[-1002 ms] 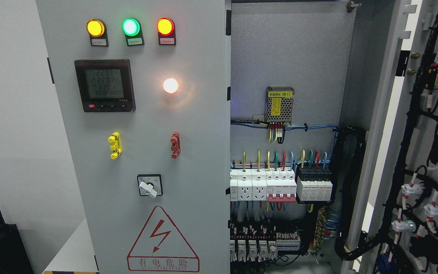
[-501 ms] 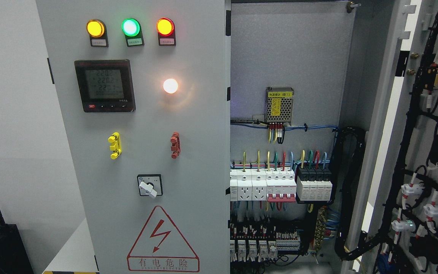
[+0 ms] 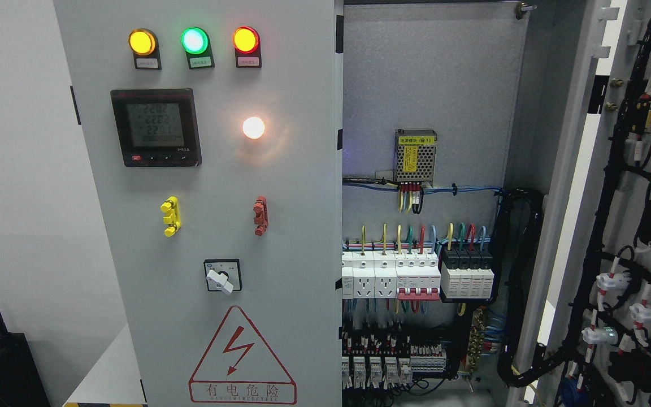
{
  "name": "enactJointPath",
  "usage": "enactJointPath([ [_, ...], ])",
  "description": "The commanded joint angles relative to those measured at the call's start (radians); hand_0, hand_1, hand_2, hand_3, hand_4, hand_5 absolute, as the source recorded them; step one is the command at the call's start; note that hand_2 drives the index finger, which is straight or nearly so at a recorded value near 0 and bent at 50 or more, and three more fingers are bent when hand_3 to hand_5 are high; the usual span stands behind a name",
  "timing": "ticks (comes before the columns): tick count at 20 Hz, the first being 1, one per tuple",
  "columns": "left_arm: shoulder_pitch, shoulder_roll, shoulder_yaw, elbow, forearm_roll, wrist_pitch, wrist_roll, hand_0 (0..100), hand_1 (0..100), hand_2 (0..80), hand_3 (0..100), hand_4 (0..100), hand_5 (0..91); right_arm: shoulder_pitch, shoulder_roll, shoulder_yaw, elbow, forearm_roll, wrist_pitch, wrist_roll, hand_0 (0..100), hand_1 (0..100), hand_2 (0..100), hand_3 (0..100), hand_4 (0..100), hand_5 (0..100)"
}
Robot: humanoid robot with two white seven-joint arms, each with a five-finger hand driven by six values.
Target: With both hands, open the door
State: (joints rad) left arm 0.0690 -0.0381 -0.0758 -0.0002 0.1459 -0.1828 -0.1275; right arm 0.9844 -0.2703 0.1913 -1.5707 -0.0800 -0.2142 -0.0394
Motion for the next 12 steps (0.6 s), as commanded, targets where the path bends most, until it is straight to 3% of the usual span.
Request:
enactJointPath([
  [1,0.0,0.0,0.002,-0.011,0.001,0.0,0.0,0,0,0.0,0,3,0.0,-0.081,-0.127,0.08,-0.229,-0.001,-0.014,-0.001,0,0,0,0,0,0],
  [8,0.0,0.0,0.002,-0.011,0.0,0.0,0.0,0,0,0.0,0,3,0.0,-0.182,-0.161,0.201,-0.311,-0.003,-0.014,-0.001,0,0,0,0,0,0],
  [12,0.0,0.0,0.002,-0.011,0.0,0.0,0.0,0,0,0.0,0,3,0.0,-0.252,-0.167,0.238,-0.327,-0.003,-0.06,-0.001,0,0,0,0,0,0],
])
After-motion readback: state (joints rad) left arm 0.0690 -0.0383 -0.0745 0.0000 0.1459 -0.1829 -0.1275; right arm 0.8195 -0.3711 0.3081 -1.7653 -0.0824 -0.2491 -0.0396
